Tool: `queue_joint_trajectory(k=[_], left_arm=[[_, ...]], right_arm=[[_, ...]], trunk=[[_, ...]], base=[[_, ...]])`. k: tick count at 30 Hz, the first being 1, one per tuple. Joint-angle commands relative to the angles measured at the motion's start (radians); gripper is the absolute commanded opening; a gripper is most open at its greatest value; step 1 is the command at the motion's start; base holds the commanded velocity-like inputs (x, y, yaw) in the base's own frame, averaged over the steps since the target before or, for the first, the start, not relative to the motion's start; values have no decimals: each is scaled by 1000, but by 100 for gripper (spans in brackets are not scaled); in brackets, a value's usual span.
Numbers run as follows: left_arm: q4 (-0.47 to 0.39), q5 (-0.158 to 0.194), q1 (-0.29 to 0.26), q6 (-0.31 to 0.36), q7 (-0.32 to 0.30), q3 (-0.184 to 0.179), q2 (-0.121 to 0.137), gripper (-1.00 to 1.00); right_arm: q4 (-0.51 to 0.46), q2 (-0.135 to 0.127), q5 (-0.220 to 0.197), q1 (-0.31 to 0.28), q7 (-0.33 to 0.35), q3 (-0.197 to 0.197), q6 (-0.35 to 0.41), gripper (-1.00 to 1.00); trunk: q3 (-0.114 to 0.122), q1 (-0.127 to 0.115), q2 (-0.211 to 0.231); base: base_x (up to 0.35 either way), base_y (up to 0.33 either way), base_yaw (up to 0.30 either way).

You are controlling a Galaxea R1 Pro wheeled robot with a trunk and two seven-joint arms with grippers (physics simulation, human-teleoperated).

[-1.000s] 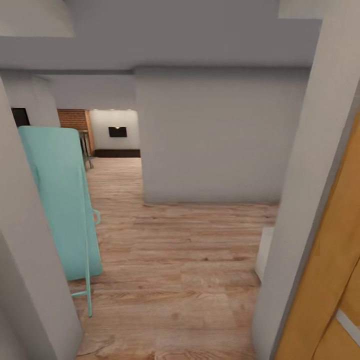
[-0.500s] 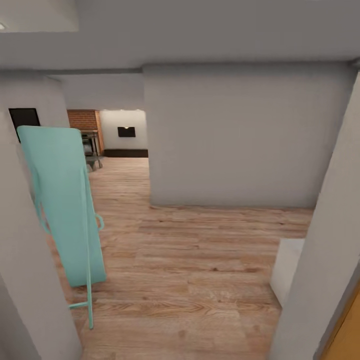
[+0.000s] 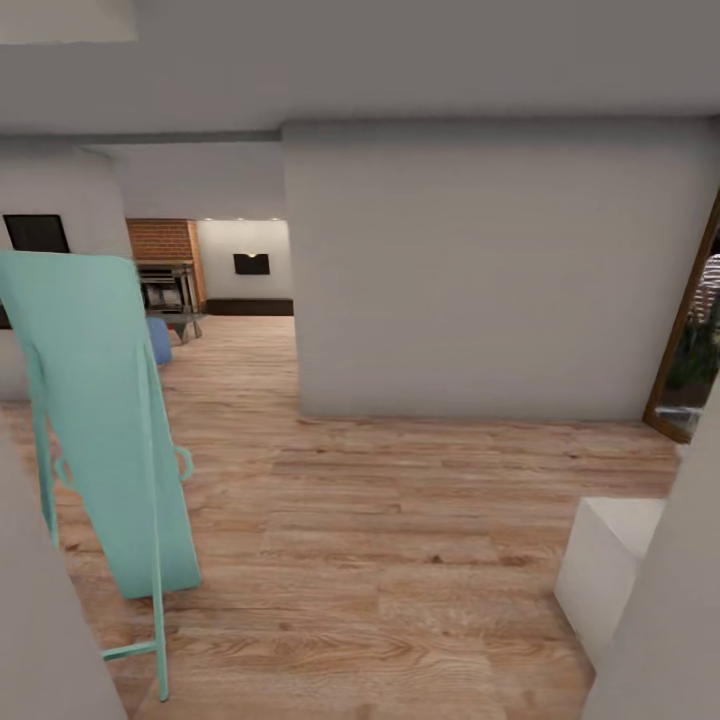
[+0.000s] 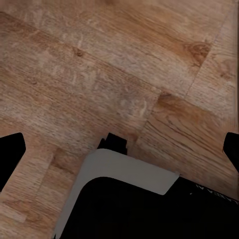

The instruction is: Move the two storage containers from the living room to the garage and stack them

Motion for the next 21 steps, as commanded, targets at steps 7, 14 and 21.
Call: queue_joint_trajectory(k=[7, 14, 21], left_arm=[[1, 0, -1, -3, 1, 7, 0, 100], [1, -1, -1, 0, 0, 8, -1, 100], [1, -1, -1, 0, 0, 7, -1, 100]], right_arm=[[3, 0, -21, -1, -3, 6, -3, 100], [4, -1, -22, -1, -3, 4, -3, 100], [4, -1, -22, -1, -3, 4, -3, 100]], trunk=[[-1, 1, -1], [-1, 1, -1], [-1, 1, -1]], base=[[322, 0, 0], [322, 0, 0], [322, 0, 0]])
